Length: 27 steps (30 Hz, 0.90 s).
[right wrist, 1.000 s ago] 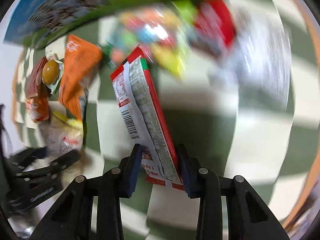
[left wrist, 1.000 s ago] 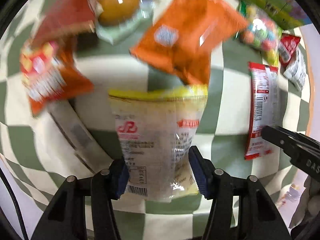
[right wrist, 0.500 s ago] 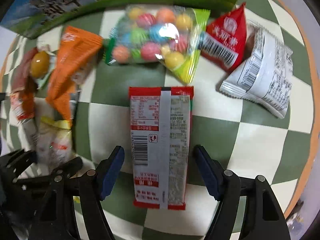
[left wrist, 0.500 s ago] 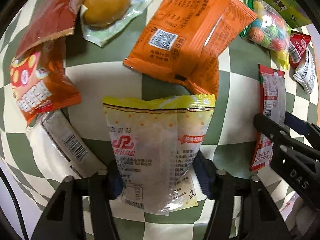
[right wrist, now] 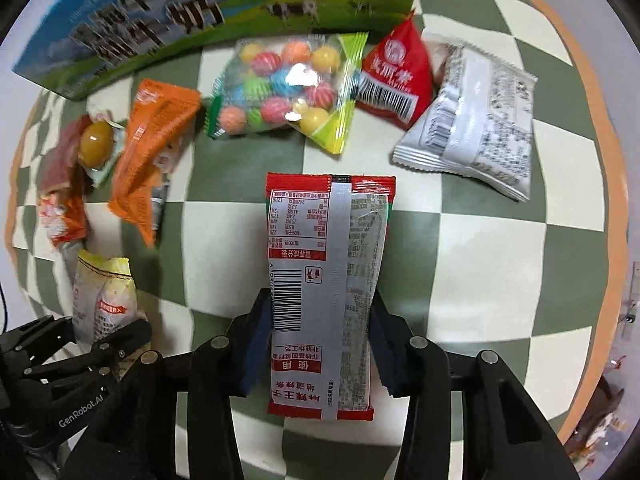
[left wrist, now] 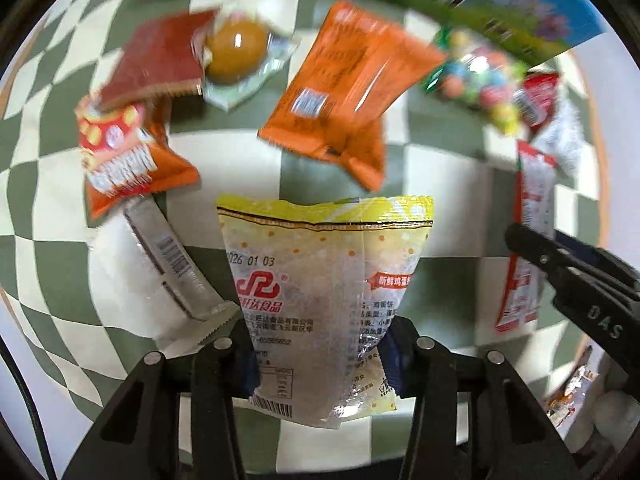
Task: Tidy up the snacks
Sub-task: 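Lower both packets into the cardboard box and open both tools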
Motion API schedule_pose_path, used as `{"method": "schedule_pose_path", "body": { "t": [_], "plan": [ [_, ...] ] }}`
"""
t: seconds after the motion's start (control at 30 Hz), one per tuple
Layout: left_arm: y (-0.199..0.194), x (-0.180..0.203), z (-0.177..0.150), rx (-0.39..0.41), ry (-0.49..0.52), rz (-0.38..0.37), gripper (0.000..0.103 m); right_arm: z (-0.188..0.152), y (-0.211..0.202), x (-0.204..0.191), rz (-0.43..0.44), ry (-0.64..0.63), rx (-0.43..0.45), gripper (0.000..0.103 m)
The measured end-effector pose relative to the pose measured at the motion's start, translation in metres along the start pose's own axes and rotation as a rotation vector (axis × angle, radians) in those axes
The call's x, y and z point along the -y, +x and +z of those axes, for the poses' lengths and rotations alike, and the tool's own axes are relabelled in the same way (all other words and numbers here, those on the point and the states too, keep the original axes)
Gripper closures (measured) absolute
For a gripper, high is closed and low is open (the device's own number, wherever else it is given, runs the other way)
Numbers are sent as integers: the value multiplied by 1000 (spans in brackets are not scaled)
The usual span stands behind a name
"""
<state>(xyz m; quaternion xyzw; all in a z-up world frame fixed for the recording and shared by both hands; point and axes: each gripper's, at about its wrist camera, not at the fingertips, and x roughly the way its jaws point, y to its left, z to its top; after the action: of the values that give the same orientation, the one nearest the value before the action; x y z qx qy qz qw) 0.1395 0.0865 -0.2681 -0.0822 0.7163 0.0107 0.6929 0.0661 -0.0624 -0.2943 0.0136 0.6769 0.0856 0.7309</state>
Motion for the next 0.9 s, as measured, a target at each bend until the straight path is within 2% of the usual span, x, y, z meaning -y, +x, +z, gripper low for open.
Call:
{"method": "schedule_pose_path", "body": {
  "t": [0.2,0.27,0.3,0.37,0.43,0.5,0.57,0.67,0.83,0.9],
  "plan": [
    [-76,8,15,104,14,-98,59,-3,-54,6,104,17,60,55],
    [-104,10,30,149,22,-122,59,16,-82,-3,147,26,95,55],
    [-120,9,41,175,25,-134,59,34,-104,-19,162,26,110,55],
    [-141,6,70,215,25,-141,59,53,-132,-23,199,23,153,55],
    [-159,8,95,258,25,-132,59,78,-153,-29,223,25,198,55],
    [-174,3,128,288,29,-105,59,110,-159,-44,210,15,243,55],
    [-179,2,154,297,32,-71,59,141,-166,-49,171,4,287,55],
    [-171,-8,204,292,40,-8,59,192,-166,-51,115,-1,306,55],
    [-144,-26,275,229,21,66,59,271,-139,-47,43,15,268,55],
    [-132,-32,291,206,9,89,59,291,-131,-48,9,6,251,55]
  ]
}}
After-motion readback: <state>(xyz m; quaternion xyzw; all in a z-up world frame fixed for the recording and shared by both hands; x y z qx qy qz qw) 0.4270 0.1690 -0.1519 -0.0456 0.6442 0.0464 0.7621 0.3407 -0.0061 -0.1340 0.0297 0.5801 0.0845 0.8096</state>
